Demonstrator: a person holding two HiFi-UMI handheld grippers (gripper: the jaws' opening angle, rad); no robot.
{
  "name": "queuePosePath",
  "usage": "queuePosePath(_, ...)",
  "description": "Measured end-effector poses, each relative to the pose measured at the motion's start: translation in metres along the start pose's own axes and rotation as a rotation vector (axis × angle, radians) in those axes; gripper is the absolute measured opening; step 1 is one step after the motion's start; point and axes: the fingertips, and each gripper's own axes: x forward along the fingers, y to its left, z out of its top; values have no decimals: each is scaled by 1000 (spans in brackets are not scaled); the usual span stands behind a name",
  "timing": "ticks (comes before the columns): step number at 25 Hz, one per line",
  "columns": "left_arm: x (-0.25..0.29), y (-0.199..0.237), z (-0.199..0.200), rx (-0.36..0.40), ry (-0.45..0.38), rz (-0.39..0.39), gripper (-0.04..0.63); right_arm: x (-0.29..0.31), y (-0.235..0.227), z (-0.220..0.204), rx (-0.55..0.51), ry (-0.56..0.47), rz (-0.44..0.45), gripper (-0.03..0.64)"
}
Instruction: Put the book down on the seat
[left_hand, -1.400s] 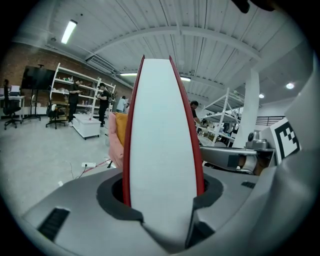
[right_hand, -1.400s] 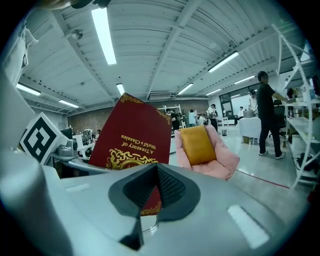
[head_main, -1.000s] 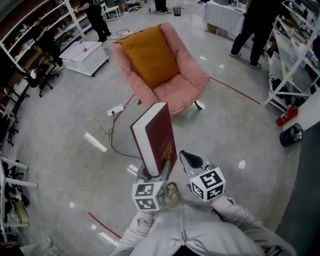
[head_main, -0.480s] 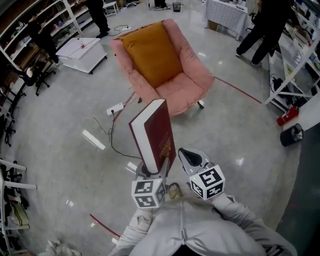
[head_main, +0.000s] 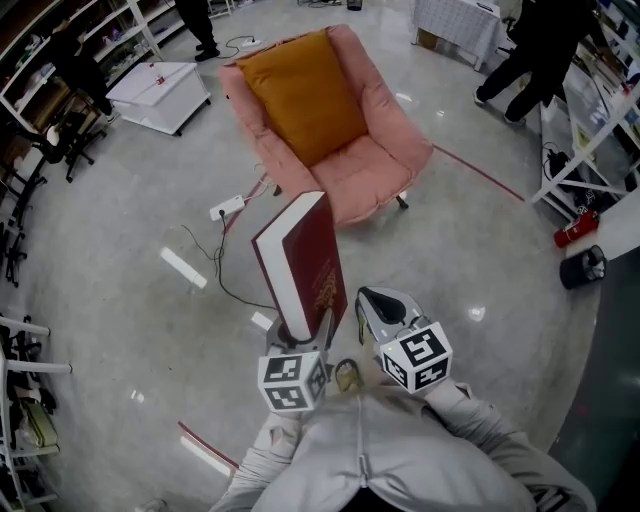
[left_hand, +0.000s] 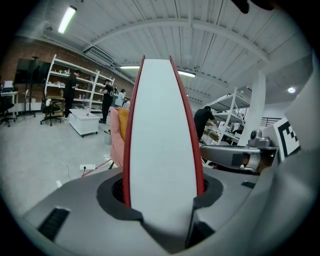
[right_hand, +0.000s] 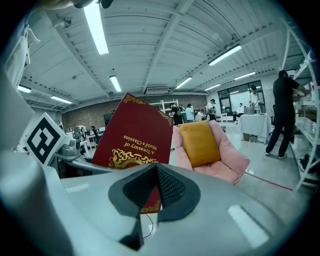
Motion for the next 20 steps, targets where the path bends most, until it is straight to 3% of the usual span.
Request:
queuePosePath(10,56,19,31,18,19,25,245,47,-53,21,7,-1,-9,0)
queuePosePath(20,139,24,70,-11,65,20,245,98,-127,48,24,30,-15,0)
